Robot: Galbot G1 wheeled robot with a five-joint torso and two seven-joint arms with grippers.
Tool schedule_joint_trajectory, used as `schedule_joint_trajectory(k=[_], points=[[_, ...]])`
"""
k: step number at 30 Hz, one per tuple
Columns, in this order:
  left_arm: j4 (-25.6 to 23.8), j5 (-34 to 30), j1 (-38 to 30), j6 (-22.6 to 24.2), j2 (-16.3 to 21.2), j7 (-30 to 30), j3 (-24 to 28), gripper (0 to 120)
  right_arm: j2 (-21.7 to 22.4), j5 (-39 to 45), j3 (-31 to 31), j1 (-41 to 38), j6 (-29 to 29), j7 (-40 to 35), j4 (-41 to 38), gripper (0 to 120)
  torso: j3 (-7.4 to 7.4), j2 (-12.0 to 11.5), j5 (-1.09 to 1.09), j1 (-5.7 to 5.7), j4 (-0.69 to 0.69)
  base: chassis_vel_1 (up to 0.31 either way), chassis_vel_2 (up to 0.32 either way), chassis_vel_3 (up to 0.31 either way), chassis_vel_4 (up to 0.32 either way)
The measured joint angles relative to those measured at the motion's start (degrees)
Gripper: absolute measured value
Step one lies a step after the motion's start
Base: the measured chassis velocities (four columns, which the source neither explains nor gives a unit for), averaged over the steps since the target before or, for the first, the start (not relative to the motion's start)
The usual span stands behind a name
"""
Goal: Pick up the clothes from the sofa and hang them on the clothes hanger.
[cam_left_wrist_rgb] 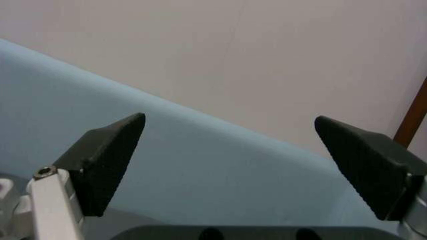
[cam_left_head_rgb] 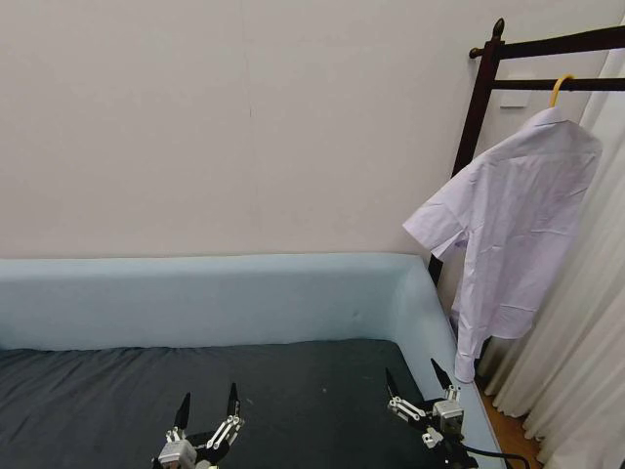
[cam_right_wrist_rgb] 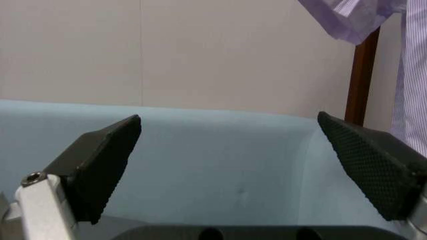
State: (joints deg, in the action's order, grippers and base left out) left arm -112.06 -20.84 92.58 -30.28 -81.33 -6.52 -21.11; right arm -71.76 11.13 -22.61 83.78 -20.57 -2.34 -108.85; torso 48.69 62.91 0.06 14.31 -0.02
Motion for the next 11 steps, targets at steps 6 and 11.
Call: schedule_joint_trajectory(k=[6, 11], points=[[0.0, 0.0, 0.0, 0.0, 0.0, 0.0, 0.0, 100, 0.0, 0.0, 0.0, 0.0, 0.0, 0.0, 0.0, 100, 0.0, 0.0, 0.0, 0.0, 0.0, 0.0, 0.0, 0.0, 0.0], [0.0, 0.0, 0.0, 0.0, 0.0, 0.0, 0.0, 100, 0.0, 0.1, 0.0, -0.1, 0.1, 0.0, 0.0, 100, 0.0, 0.0, 0.0, 0.0, 0.0, 0.0, 0.0, 0.0, 0.0]])
